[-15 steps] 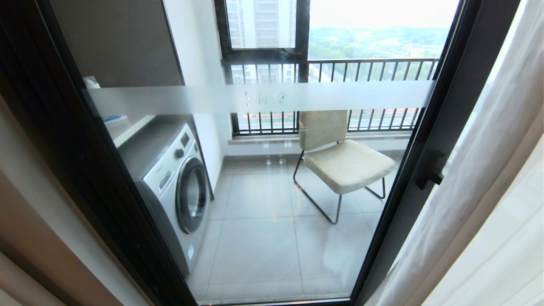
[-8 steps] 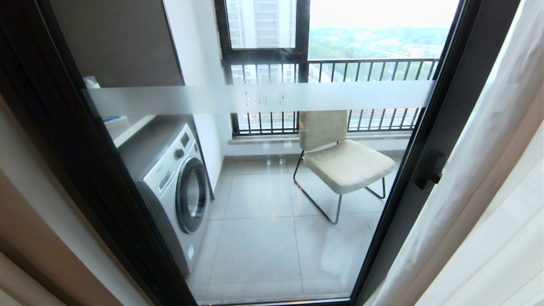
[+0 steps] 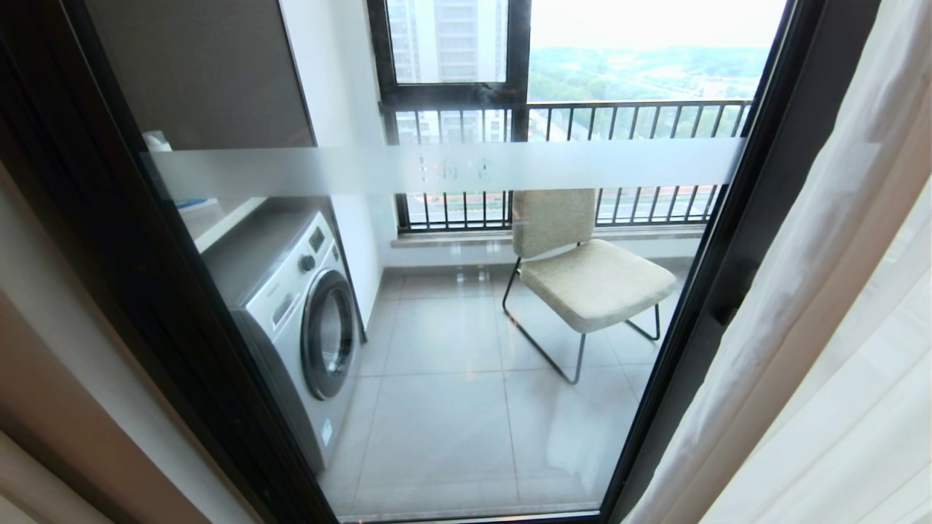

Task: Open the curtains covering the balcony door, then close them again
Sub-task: Close the inner curtains on both sides

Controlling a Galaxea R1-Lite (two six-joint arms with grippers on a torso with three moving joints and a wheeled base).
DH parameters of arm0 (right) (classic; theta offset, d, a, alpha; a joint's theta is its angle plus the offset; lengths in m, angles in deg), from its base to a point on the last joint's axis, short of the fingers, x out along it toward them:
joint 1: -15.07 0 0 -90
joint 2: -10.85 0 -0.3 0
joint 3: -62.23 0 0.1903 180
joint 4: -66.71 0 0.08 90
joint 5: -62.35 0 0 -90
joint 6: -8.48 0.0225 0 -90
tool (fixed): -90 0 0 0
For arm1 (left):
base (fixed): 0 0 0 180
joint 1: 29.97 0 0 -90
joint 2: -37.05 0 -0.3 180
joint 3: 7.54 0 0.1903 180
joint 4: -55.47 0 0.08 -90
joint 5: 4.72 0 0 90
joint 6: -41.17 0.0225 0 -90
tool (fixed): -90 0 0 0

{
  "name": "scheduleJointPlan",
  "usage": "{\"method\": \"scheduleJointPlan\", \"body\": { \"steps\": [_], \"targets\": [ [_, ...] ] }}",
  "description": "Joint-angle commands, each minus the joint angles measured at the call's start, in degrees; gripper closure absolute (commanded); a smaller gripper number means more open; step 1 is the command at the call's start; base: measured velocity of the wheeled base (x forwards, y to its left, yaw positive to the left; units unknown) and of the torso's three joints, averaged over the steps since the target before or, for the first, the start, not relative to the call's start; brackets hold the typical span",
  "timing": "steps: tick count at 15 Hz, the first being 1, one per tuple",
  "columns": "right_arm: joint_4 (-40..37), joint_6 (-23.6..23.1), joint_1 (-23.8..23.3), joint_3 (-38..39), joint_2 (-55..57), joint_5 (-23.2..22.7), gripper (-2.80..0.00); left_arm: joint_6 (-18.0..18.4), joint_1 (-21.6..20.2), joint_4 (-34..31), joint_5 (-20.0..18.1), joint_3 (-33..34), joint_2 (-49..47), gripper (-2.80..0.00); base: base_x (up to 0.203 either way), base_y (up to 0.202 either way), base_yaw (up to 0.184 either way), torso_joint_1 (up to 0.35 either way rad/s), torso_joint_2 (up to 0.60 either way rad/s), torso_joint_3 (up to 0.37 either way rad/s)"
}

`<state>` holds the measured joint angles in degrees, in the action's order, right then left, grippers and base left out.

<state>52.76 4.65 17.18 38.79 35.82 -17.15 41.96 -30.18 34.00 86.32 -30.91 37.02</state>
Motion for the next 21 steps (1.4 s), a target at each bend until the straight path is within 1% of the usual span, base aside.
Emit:
{"method": "scheduleJointPlan", "body": {
  "steps": [1, 2, 3, 7, 10, 11, 15, 21],
  "targets": [
    [-1.4, -0.8, -2.4, 0.1, -6.6, -3.7, 0.0, 0.0, -0.1, 0.0, 0.0, 0.0, 0.0, 0.0, 0.0, 0.0, 0.0, 0.0, 0.0, 0.0],
    [-3.2, -2.1, -3.8, 0.1, -8.7, -6.2, 0.0, 0.0, -0.1, 0.0, 0.0, 0.0, 0.0, 0.0, 0.0, 0.0, 0.0, 0.0, 0.0, 0.0],
    [-6.6, -4.6, -4.6, 0.1, -10.1, -8.6, 0.0, 0.0, 0.0, 0.0, 0.0, 0.0, 0.0, 0.0, 0.0, 0.0, 0.0, 0.0, 0.0, 0.0],
    [-8.7, -4.1, -2.5, 0.1, -17.9, -11.5, 0.0, 0.0, -0.1, 0.0, 0.0, 0.0, 0.0, 0.0, 0.0, 0.0, 0.0, 0.0, 0.0, 0.0],
    [-9.3, -3.1, -2.0, 0.1, -24.4, -12.0, 0.0, -0.1, -0.1, 0.0, 0.0, 0.0, 0.0, 0.0, 0.0, 0.0, 0.0, 0.0, 0.0, 0.0],
    [-9.5, -2.9, -1.9, 0.1, -25.0, -12.0, 0.0, 0.0, -0.1, 0.0, 0.0, 0.0, 0.0, 0.0, 0.0, 0.0, 0.0, 0.0, 0.0, 0.0],
    [-9.5, 0.6, -2.0, 0.1, -25.0, -11.8, 0.0, 0.0, -0.1, 0.0, 0.0, 0.0, 0.0, 0.0, 0.0, 0.0, 0.0, 0.0, 0.0, 0.0],
    [-9.5, 0.6, -2.0, 0.1, -25.0, -11.8, 0.0, 0.0, -0.1, 0.0, 0.1, 0.0, 0.0, 0.0, 0.0, 0.0, 0.0, 0.0, 0.0, 0.0]
  ]
}}
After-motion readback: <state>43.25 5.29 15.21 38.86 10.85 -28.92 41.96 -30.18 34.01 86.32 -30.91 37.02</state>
